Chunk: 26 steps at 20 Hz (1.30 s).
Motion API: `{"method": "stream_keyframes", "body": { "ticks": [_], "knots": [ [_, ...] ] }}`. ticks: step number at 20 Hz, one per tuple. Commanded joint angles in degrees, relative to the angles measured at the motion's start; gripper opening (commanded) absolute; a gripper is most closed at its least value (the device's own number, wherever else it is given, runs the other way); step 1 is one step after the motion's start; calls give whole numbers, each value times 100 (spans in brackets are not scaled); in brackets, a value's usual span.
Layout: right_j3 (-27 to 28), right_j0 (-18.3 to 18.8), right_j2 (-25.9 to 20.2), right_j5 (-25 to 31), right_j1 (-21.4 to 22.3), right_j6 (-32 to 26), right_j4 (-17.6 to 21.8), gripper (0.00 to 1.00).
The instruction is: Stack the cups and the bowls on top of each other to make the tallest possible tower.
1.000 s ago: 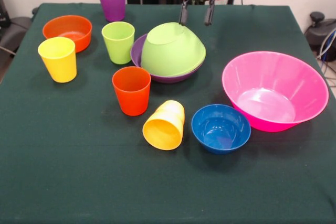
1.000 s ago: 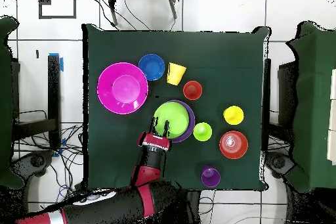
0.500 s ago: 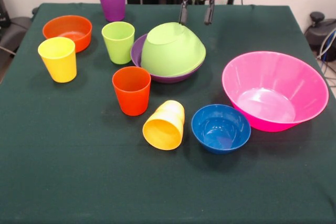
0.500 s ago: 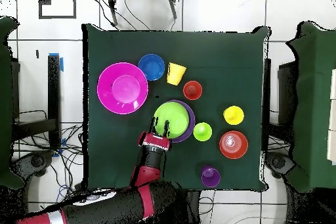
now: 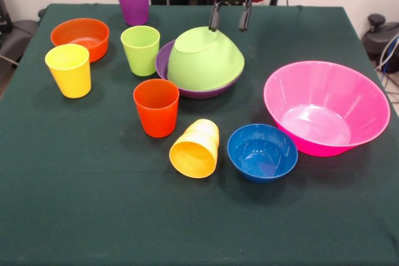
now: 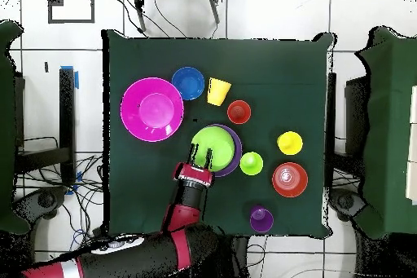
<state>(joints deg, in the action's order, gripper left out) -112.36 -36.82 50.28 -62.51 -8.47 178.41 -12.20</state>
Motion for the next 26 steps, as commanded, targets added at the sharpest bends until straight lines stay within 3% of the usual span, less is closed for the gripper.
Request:
{"method": "stream_keyframes", "body": {
  "ticks": [1, 10, 19, 26],
  "knots": [
    [285, -145, -896, 7, -439, -298, -499, 100],
    [374, -318, -1020, -108, -748, -227, -1041, 100],
    [401, -421, -998, -118, -896, -147, -1216, 100],
    [400, -685, -1122, -131, -1157, -193, -1939, 100]
  ]
}}
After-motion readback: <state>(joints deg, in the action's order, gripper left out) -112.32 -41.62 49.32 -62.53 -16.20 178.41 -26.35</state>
